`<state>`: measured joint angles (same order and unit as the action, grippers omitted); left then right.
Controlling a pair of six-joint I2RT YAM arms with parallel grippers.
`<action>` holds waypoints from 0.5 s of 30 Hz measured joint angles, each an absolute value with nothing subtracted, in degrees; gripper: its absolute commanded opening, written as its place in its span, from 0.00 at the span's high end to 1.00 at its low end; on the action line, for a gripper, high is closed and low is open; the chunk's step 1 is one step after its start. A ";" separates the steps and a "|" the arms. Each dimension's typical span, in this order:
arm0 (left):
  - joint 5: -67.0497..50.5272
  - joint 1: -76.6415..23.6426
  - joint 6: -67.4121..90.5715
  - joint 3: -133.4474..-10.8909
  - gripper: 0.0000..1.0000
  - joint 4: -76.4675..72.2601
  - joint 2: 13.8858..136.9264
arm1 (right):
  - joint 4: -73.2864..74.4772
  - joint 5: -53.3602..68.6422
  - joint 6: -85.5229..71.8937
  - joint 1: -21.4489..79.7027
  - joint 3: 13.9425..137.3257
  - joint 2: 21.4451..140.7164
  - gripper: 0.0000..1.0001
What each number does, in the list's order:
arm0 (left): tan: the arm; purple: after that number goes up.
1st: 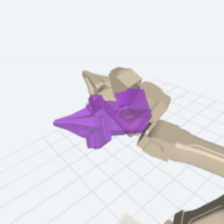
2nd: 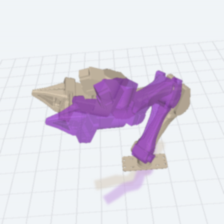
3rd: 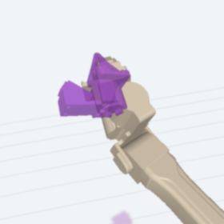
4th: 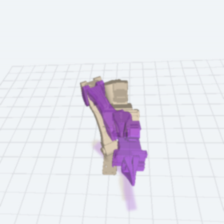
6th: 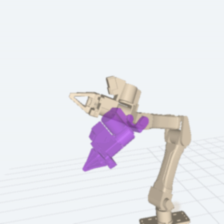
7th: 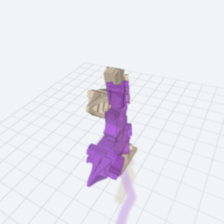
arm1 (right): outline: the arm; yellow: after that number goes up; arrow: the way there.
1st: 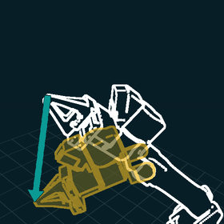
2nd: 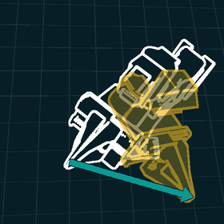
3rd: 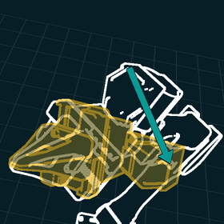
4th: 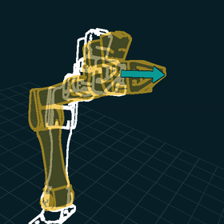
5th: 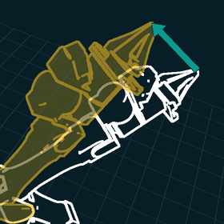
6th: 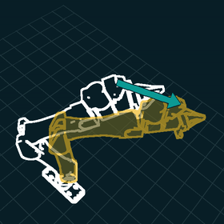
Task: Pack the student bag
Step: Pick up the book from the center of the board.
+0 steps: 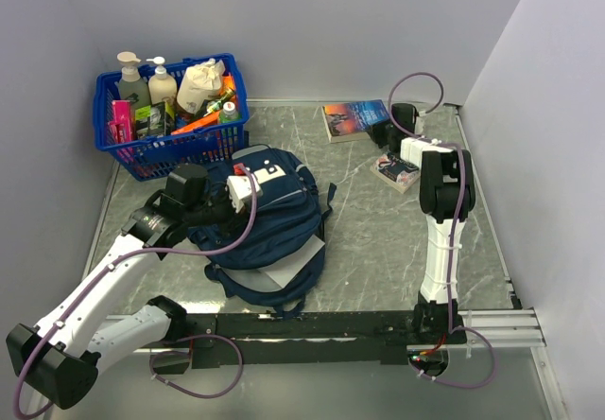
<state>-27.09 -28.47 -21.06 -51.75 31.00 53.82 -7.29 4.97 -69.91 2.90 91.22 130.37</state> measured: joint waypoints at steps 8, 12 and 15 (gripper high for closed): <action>-25.63 -28.47 -18.28 -51.75 0.99 30.11 53.45 | -8.54 6.07 -65.73 3.99 90.48 129.60 1.00; -24.47 -28.47 -17.32 -51.75 0.99 29.65 52.58 | -10.09 8.84 -63.35 6.07 85.52 125.25 1.00; -23.73 -28.47 -17.04 -51.75 0.99 29.50 51.72 | -10.68 11.16 -62.00 8.16 79.70 119.52 1.00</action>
